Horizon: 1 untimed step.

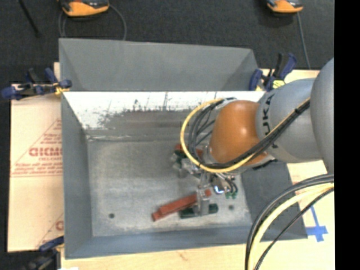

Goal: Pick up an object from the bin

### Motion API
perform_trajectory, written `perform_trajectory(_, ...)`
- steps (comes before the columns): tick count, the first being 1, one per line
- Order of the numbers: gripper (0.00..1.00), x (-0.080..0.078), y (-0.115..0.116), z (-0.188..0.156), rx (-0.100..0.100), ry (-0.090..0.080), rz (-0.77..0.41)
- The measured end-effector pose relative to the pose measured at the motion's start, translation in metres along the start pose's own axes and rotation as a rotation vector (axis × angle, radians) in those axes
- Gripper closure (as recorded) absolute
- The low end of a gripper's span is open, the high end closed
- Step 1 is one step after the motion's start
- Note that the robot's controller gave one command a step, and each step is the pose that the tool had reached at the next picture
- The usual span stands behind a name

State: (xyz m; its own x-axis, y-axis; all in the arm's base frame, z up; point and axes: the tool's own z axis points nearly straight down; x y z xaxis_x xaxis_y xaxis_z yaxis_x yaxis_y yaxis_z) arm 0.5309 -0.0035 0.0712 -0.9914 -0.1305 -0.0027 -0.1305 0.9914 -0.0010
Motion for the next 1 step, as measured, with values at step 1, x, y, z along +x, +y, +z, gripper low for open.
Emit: perform_trajectory(1, 1.00, 0.0023, 0.0000, -0.0018, -0.001, 0.007, 0.002)
